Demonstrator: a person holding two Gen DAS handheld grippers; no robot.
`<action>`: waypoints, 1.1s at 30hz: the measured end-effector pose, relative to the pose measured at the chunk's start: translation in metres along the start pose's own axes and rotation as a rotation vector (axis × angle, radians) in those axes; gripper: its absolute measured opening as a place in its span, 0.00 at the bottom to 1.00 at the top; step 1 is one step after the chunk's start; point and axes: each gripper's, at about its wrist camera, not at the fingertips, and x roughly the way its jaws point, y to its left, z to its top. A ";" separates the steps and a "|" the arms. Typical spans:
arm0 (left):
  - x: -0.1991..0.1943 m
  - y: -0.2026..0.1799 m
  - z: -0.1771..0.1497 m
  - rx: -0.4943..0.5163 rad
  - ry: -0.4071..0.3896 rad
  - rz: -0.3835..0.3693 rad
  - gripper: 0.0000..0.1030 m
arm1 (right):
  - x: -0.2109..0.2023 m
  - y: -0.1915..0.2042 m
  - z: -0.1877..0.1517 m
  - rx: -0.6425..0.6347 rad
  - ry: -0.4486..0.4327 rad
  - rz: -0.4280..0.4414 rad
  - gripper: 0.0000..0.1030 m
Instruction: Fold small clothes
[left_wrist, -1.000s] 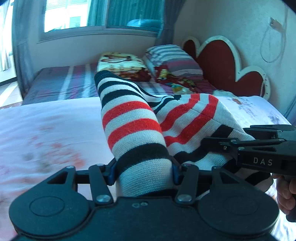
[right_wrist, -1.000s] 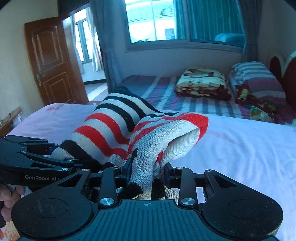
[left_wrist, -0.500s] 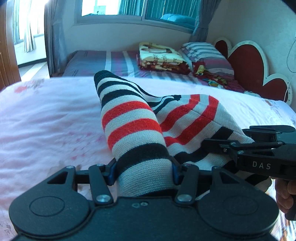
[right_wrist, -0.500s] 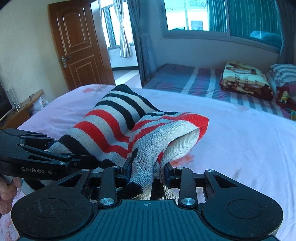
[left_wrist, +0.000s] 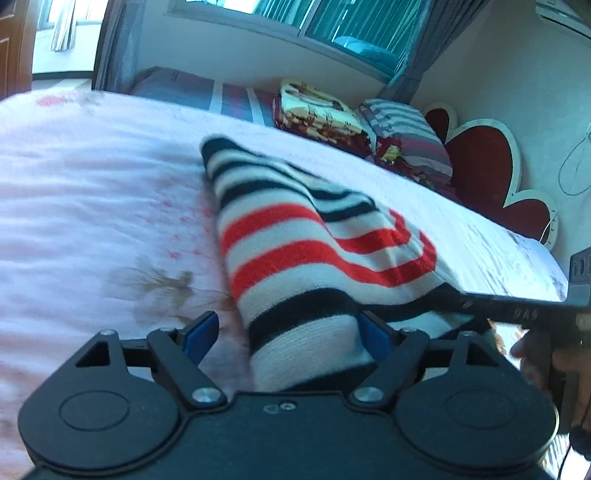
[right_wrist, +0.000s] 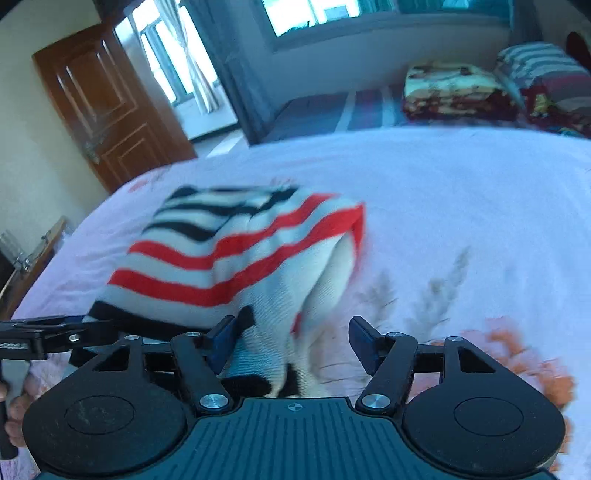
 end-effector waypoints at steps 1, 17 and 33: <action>-0.012 0.000 0.002 0.000 -0.027 -0.004 0.69 | -0.009 -0.002 0.004 -0.002 -0.026 0.000 0.60; 0.020 -0.049 0.004 0.252 0.023 0.078 0.44 | 0.034 0.051 0.008 -0.337 0.059 -0.167 0.13; -0.016 -0.054 -0.047 0.227 0.015 0.177 0.48 | -0.023 0.056 -0.045 -0.320 0.082 -0.160 0.13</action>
